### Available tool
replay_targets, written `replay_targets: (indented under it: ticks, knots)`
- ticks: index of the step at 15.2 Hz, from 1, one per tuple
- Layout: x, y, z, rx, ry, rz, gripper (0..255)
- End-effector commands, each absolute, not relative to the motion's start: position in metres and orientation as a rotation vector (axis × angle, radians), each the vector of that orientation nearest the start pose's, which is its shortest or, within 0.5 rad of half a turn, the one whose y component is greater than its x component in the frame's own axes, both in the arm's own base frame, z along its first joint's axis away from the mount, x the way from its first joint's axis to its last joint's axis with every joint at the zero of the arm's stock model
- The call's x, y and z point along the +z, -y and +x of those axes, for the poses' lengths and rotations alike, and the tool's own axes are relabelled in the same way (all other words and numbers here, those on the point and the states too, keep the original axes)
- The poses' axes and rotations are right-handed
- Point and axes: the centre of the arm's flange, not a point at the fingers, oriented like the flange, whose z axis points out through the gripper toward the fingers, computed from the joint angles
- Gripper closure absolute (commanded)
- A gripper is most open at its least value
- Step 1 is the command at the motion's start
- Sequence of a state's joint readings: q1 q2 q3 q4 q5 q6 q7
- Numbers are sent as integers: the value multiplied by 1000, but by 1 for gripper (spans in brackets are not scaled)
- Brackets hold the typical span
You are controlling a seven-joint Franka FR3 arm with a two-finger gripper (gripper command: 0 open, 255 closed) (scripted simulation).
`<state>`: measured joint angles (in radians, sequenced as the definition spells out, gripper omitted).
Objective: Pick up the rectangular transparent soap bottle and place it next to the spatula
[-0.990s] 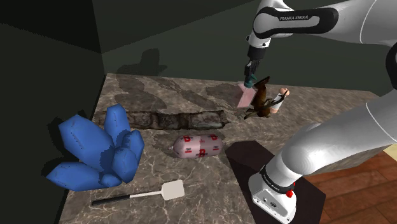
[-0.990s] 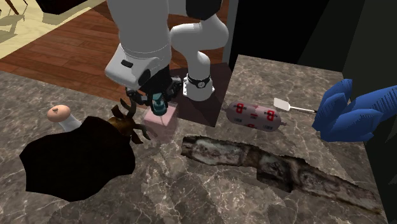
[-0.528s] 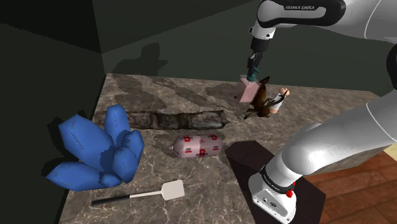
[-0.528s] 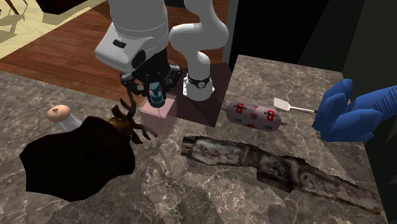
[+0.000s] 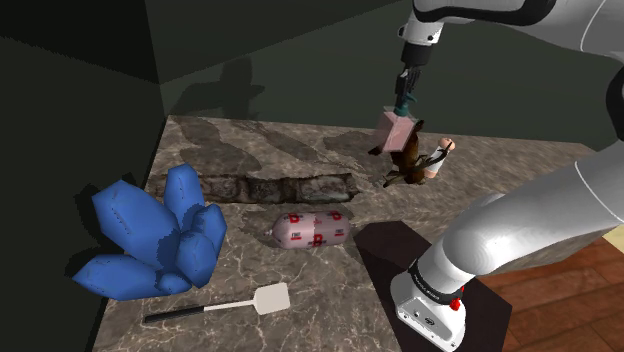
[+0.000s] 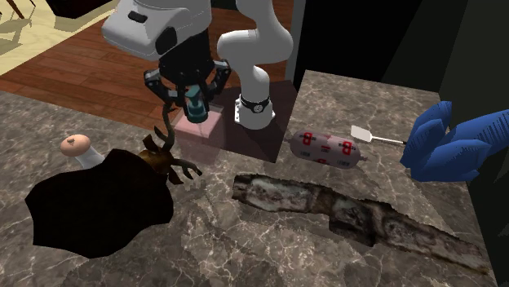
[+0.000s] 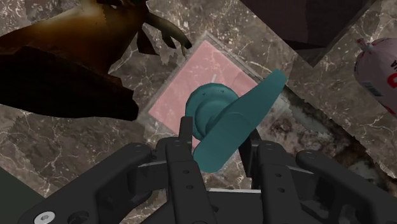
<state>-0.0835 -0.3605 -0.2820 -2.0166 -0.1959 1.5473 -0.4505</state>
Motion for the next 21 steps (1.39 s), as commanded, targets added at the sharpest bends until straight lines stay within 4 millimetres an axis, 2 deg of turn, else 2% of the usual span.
replay_targets:
  ticks: [1,13,21]
  knots:
    - [595,191,393,238,183,-3170,255]
    - [657,191,393,238,183,-3170,255]
    - [658,96,348,238,183,-3170,255]
